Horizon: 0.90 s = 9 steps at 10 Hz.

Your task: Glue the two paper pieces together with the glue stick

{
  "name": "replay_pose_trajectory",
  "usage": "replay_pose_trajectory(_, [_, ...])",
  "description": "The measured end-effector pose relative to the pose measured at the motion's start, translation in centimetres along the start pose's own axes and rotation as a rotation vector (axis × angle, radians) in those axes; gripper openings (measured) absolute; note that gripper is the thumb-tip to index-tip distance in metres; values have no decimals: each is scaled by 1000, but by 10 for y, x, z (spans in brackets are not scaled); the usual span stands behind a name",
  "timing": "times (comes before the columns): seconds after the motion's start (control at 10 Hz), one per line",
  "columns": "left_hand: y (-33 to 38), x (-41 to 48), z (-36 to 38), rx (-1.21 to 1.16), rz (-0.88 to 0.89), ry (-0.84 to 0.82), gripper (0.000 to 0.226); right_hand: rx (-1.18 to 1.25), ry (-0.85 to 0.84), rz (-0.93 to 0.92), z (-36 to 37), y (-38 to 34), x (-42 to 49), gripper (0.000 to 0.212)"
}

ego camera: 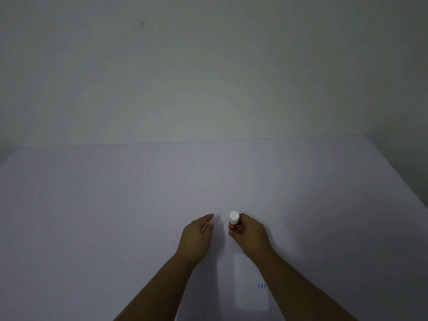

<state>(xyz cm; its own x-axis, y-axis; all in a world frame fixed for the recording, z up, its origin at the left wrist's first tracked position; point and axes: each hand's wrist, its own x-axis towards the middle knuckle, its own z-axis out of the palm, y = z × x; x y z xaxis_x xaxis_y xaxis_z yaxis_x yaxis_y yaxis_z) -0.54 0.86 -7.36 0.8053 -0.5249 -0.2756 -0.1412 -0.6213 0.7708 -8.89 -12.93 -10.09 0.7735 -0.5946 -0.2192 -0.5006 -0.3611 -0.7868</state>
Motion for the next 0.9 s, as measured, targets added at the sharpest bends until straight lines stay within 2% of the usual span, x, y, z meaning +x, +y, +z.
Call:
replay_pose_trajectory(0.6, [5,0,6,17,-16,-21,37,41,-16,-5,2,4,1,18])
replay_pose_trajectory(0.8, [5,-2,4,36,-4,-30,38,36,-37,8,0,6,-2,30])
replay_pose_trajectory(0.9, [7,-2,2,54,6,-3,40,46,54,41,-4,8,-6,47])
